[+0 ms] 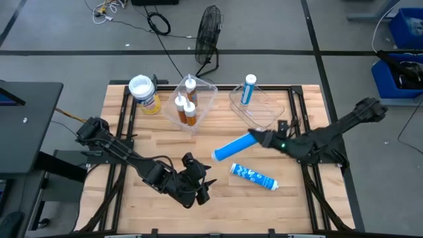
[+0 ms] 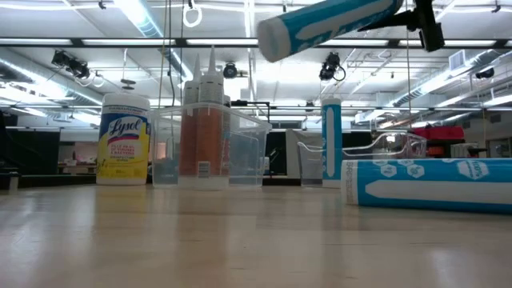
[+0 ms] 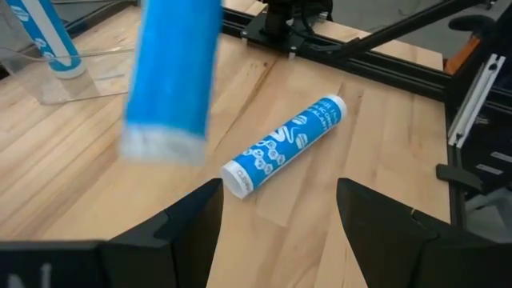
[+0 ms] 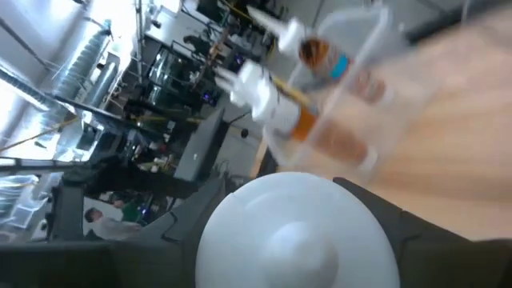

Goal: Pick & place silicon tubes, Sealant and Lysol wipes
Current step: Put the bottom blue sealant into the transparent bin

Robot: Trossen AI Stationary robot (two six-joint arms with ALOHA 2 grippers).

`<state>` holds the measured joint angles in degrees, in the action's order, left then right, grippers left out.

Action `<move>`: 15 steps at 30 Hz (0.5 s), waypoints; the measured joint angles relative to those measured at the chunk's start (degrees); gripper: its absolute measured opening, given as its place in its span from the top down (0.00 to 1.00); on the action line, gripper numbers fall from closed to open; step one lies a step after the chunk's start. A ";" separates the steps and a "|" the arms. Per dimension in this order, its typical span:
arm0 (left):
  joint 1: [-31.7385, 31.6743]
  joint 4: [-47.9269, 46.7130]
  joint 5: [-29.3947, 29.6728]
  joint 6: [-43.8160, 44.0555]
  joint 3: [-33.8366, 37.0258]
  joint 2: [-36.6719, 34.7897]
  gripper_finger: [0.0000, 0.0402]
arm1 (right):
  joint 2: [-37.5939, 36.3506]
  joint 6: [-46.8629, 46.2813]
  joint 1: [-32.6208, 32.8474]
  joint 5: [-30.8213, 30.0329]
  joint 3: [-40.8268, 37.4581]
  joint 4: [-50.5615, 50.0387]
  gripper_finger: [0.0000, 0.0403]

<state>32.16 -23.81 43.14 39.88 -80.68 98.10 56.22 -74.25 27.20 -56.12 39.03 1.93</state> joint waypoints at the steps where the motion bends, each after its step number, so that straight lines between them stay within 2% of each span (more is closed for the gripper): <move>1: 0.09 -0.01 -0.12 0.01 0.00 0.00 0.38 | -1.69 2.13 -0.62 -0.07 0.02 -0.50 0.47; 5: 0.25 -0.01 -0.71 -0.01 0.00 0.02 0.38 | -7.09 11.82 -3.72 -0.25 1.07 -1.75 0.47; 9: 0.20 -0.01 -2.34 -0.05 0.00 0.02 0.38 | -9.55 22.46 -7.07 0.02 6.55 -6.78 0.47; 15: 0.16 -0.01 -2.48 0.29 0.02 0.02 0.38 | -8.13 33.17 -10.76 1.03 20.64 -26.31 0.47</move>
<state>32.32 -23.81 40.66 40.17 -80.66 98.13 48.09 -41.08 16.44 -55.08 59.67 -24.38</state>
